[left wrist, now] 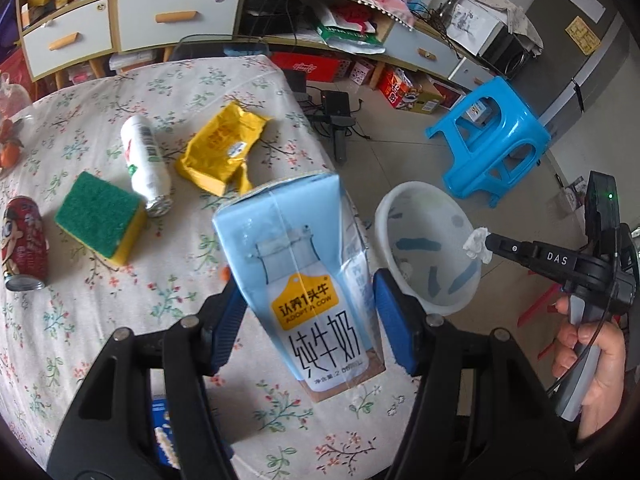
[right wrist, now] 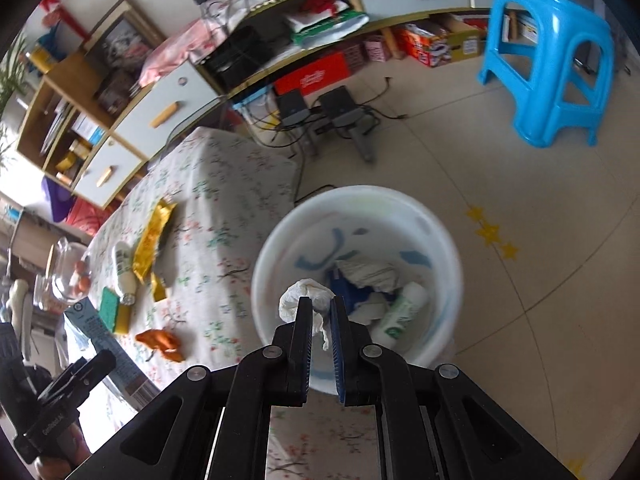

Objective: Collect trash
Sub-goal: 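Carry the tissue over the bucket and open the right gripper while the left carries the carton there, then open the left gripper to drop the milk carton into the bucket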

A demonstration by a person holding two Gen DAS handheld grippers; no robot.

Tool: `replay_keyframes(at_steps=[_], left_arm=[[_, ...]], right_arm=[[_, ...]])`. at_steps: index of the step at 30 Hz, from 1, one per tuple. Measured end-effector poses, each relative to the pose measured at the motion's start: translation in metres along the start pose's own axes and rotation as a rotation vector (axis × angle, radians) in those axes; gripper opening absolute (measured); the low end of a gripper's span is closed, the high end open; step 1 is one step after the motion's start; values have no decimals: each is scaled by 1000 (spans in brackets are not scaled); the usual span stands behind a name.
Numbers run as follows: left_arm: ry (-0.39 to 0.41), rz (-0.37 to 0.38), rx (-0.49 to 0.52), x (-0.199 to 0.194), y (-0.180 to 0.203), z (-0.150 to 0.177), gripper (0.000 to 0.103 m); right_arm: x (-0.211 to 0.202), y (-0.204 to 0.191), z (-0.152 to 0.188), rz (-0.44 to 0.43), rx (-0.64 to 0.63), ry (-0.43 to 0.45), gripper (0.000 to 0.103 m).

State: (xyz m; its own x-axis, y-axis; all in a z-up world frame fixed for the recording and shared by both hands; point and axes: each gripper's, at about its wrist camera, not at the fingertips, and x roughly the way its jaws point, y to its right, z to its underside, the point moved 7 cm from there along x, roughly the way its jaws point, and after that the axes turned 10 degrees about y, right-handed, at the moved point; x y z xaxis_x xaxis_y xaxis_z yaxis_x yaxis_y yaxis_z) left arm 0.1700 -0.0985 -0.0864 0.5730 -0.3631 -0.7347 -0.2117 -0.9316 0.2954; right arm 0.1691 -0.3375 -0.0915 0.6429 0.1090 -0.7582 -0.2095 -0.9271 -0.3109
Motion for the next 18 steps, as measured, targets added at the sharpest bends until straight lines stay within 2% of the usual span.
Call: replay_keyframes(at_steps=[4, 6, 11, 18], left_arm=[[-7, 15, 21, 18, 26, -5, 64], [-10, 22, 31, 26, 39, -7, 64], [-10, 38, 68, 43, 70, -11, 65], [5, 48, 107, 61, 95, -18, 65]], right_arm=[[-2, 27, 1, 29, 34, -14, 14], [-7, 37, 0, 33, 49, -9, 18], [-27, 55, -4, 50, 57, 43, 53], [-46, 68, -5, 90, 13, 84, 56]])
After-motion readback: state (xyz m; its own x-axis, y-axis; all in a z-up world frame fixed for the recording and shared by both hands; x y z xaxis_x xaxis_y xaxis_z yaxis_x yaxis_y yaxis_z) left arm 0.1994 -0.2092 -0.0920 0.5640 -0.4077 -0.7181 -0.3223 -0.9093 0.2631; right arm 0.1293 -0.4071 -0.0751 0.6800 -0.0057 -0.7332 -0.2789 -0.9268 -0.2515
